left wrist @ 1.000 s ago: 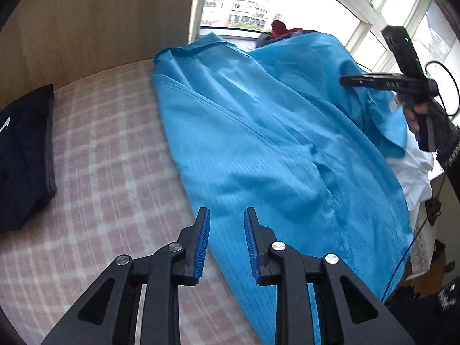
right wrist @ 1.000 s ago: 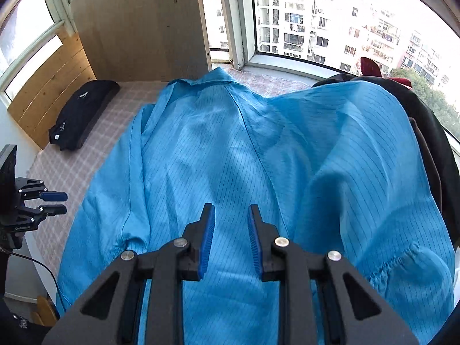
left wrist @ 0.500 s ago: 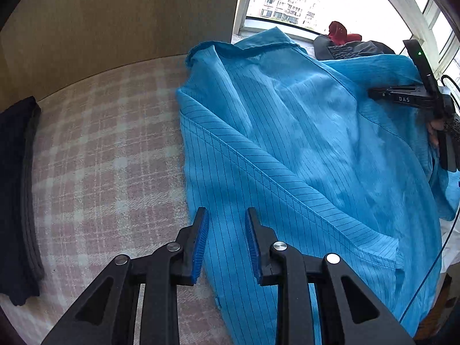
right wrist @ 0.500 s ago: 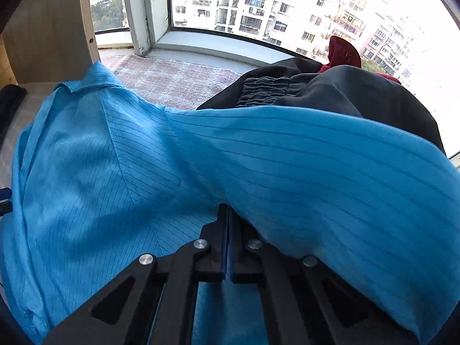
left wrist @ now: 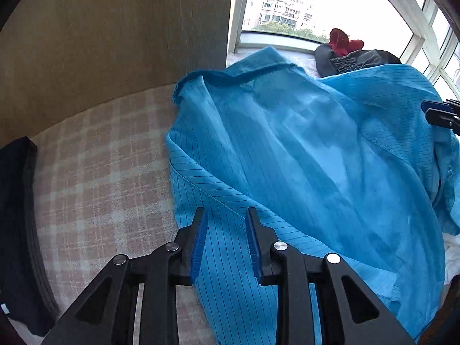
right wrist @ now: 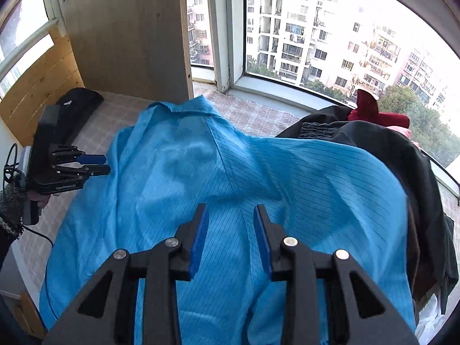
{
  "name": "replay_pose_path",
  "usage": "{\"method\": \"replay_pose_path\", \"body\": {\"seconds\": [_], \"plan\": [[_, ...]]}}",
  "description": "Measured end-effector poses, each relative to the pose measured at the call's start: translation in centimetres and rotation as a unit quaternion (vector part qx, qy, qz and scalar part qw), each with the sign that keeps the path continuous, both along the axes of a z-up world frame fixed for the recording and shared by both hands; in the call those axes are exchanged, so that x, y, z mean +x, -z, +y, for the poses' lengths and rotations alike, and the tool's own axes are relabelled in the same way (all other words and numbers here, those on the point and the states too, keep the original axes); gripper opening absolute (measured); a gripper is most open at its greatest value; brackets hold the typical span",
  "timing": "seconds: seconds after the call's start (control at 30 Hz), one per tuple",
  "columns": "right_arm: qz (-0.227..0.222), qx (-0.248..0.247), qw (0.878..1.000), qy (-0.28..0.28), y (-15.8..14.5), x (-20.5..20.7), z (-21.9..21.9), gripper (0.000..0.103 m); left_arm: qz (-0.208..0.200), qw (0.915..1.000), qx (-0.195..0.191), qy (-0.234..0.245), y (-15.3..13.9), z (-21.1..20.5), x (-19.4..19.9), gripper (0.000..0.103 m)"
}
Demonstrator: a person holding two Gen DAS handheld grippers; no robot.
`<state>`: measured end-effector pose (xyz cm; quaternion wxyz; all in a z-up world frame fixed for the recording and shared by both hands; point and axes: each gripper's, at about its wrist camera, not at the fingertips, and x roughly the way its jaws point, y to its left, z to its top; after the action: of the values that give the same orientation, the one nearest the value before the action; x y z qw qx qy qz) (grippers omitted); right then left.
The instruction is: Fold clothes
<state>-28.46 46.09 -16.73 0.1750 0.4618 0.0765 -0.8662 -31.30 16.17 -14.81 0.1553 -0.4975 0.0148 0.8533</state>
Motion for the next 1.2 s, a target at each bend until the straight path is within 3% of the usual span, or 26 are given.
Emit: {"method": "replay_pose_path", "body": {"seconds": [0.07, 0.17, 0.27, 0.37, 0.43, 0.5, 0.6, 0.73, 0.83, 0.9, 1.07, 1.17, 1.2], "plan": [[0.030, -0.007, 0.999, 0.021, -3.0, 3.5, 3.1, 0.051, 0.029, 0.9992, 0.021, 0.017, -3.0, 0.2, 3.6, 0.026], [0.063, 0.022, 0.996, 0.064, -5.5, 9.0, 7.9, 0.053, 0.045, 0.9962, 0.052, 0.053, -5.9, 1.2, 10.4, 0.029], [0.048, 0.061, 0.992, 0.102, -4.8, 12.4, 12.1, 0.053, 0.034, 0.9899, 0.096, 0.099, -6.7, 3.8, 16.8, 0.032], [0.026, 0.080, 0.988, 0.132, -3.4, 14.6, 16.0, 0.053, 0.000, 0.9827, 0.134, 0.127, -5.7, 7.6, 22.1, 0.032], [0.016, 0.070, 0.988, 0.134, -2.3, 15.1, 17.9, 0.053, -0.016, 0.9769, 0.160, 0.140, -5.2, 10.6, 24.2, 0.032], [0.017, 0.079, 0.988, 0.130, -1.4, 15.1, 19.1, 0.053, -0.011, 0.9767, 0.159, 0.144, -5.5, 13.9, 25.1, 0.032], [0.013, 0.075, 0.990, 0.117, -0.5, 15.5, 20.4, 0.053, 0.018, 0.9762, 0.149, 0.157, -7.2, 19.3, 23.1, 0.032], [0.017, 0.039, 0.995, 0.092, -0.1, 17.4, 22.0, 0.053, 0.075, 0.9720, 0.091, 0.203, -10.0, 27.3, 17.1, 0.035], [0.014, 0.004, 0.996, 0.084, 0.3, 19.2, 23.2, 0.053, 0.090, 0.9661, 0.027, 0.241, -10.9, 33.3, 11.3, 0.040], [0.011, -0.015, 0.997, 0.077, 0.5, 20.4, 24.1, 0.053, 0.102, 0.9555, -0.036, 0.274, -10.8, 37.2, 8.4, 0.044], [0.013, -0.034, 0.997, 0.073, 0.5, 23.3, 26.7, 0.053, 0.073, 0.9214, -0.122, 0.362, -8.7, 43.0, 4.0, 0.046], [0.015, -0.045, 0.995, 0.082, -0.1, 23.8, 28.4, 0.053, 0.040, 0.9197, -0.125, 0.370, -7.5, 44.1, 2.4, 0.043], [0.017, -0.045, 0.995, 0.085, -0.5, 23.8, 29.0, 0.053, 0.022, 0.9217, -0.111, 0.371, -7.3, 44.2, 2.2, 0.028]]}}
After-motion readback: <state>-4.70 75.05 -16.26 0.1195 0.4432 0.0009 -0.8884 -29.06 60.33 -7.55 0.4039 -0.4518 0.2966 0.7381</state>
